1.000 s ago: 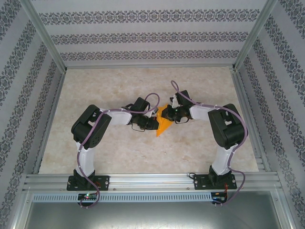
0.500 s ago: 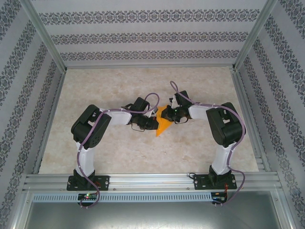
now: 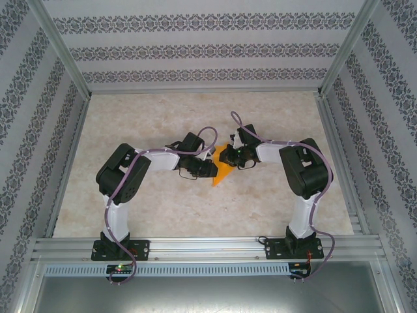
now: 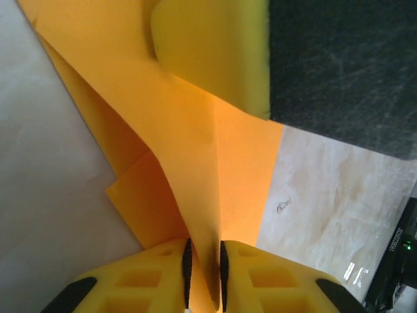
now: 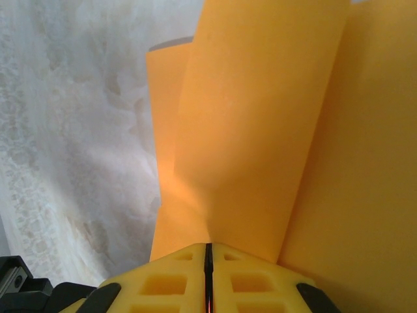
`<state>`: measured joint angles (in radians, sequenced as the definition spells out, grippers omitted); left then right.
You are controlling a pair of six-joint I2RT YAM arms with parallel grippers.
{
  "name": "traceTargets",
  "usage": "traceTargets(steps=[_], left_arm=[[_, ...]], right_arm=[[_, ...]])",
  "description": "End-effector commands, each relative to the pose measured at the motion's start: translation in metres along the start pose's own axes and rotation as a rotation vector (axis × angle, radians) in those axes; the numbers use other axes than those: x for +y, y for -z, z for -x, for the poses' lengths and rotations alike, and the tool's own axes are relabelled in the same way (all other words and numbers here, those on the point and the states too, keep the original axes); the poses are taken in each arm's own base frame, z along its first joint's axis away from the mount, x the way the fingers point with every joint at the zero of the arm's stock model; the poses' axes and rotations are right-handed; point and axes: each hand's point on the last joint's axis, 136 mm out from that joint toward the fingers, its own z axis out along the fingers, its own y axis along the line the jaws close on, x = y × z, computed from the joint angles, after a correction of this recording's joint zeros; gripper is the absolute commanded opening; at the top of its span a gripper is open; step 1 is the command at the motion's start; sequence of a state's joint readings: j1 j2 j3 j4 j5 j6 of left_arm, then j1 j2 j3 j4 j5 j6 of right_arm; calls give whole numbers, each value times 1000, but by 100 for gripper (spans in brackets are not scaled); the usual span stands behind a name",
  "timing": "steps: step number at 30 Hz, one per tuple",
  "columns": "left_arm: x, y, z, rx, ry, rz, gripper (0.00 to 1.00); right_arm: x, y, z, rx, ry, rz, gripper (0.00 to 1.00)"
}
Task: Fold a paper plane with a square sheet of paper (pick it up from the middle)
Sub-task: Fourth fold the wing at the center of the table.
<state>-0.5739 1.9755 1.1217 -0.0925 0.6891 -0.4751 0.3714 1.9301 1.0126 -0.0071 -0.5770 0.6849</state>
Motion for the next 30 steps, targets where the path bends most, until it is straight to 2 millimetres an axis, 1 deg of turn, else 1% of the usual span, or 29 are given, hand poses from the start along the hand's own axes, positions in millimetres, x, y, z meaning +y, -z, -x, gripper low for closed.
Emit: traceTargets(steps=[1, 10, 12, 19, 26, 30], left_arm=[[-13, 15, 9, -11, -16, -22, 27], [-21, 30, 12, -16, -37, 10, 37], [-20, 33, 14, -22, -42, 33, 39], [-3, 39, 19, -21, -45, 163, 43], [4, 23, 22, 6, -26, 160, 45], [5, 17, 23, 16, -18, 141, 46]], right_arm=[[1, -7, 1, 11, 11, 5, 10], [-2, -9, -2, 22, 13, 0, 10], [-2, -10, -3, 24, 15, -1, 10], [-1, -9, -4, 26, 20, -2, 10], [2, -8, -4, 24, 21, 6, 10], [4, -7, -4, 23, 21, 13, 10]])
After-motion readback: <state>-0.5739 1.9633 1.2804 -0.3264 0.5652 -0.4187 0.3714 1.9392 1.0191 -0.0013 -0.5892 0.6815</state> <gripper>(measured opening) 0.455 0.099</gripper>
